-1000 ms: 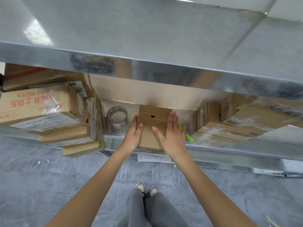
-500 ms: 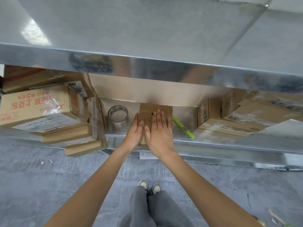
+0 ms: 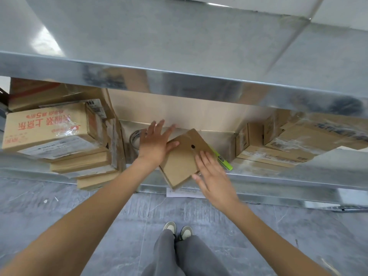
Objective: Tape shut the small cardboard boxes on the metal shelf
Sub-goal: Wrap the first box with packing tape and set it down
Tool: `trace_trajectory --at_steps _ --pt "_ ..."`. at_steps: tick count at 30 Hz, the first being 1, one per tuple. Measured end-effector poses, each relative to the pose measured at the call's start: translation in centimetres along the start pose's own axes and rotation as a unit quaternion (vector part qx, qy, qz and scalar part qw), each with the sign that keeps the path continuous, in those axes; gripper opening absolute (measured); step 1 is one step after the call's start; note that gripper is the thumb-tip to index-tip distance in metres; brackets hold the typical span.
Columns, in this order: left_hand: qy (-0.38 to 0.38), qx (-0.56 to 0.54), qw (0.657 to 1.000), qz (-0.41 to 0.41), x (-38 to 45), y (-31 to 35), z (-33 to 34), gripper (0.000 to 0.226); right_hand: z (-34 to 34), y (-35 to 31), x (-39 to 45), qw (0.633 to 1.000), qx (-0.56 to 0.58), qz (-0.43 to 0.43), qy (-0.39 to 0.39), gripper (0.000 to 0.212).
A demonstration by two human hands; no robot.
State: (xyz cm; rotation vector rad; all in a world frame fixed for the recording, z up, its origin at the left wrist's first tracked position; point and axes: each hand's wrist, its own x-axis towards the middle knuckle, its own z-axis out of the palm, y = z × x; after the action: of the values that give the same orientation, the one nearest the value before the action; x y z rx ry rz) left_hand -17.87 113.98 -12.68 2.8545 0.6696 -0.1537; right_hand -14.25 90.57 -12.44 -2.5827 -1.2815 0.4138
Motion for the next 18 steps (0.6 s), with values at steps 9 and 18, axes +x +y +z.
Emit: trace_trajectory --at_steps 9,18 --pt "0.156 -0.105 0.981 -0.052 -2.5 3.2 2.4 0.033 2.6 -4.3 -3.6 0.998 -0.018 0.018 0.054 0.060" --pt "0.141 -0.082 0.986 -0.042 -2.4 2.9 2.4 0.032 2.0 -2.9 3.6 0.996 -0.050 0.049 0.047 0.063"
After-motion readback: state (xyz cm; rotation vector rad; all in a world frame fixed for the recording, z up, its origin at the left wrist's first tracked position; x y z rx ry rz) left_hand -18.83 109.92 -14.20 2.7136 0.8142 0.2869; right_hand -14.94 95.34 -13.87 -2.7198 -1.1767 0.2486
